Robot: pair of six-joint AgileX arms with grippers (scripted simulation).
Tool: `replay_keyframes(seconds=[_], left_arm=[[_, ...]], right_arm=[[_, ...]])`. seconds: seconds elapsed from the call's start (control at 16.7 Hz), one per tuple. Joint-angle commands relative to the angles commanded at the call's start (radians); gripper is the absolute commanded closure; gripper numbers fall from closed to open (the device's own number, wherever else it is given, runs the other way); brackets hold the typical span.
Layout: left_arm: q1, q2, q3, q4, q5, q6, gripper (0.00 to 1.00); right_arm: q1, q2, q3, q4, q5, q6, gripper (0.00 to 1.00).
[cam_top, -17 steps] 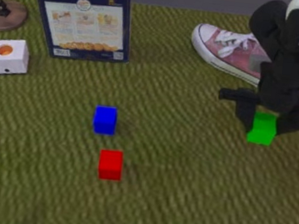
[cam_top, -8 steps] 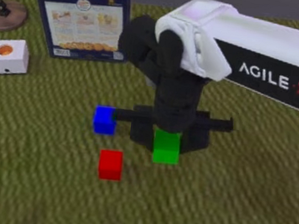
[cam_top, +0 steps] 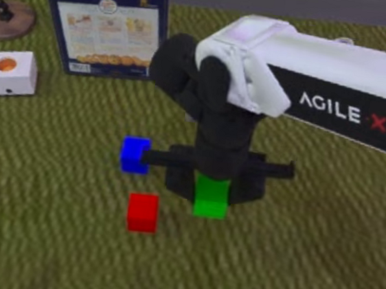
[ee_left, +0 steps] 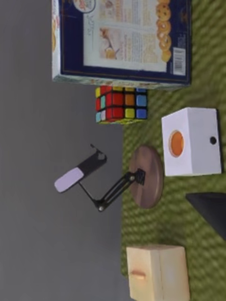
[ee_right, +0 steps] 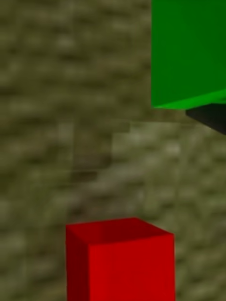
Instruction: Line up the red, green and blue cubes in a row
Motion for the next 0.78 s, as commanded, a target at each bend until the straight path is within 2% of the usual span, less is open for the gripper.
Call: replay_keyframes(seconds=[0.3, 0.54, 0.78], left_arm=[[0.0, 0.0, 0.0, 0.0, 0.0, 0.0, 0.0], [0.0, 0.0, 0.0, 0.0, 0.0, 0.0, 0.0], [0.0, 0.0, 0.0, 0.0, 0.0, 0.0, 0.0]], right_arm=[[0.004, 0.047, -0.114, 0.161, 0.001, 0.003, 1.0], [0.004, 0.051, -0.122, 0.171, 0.002, 0.003, 1.0], [0.004, 0.051, -0.122, 0.171, 0.002, 0.003, 0.7]])
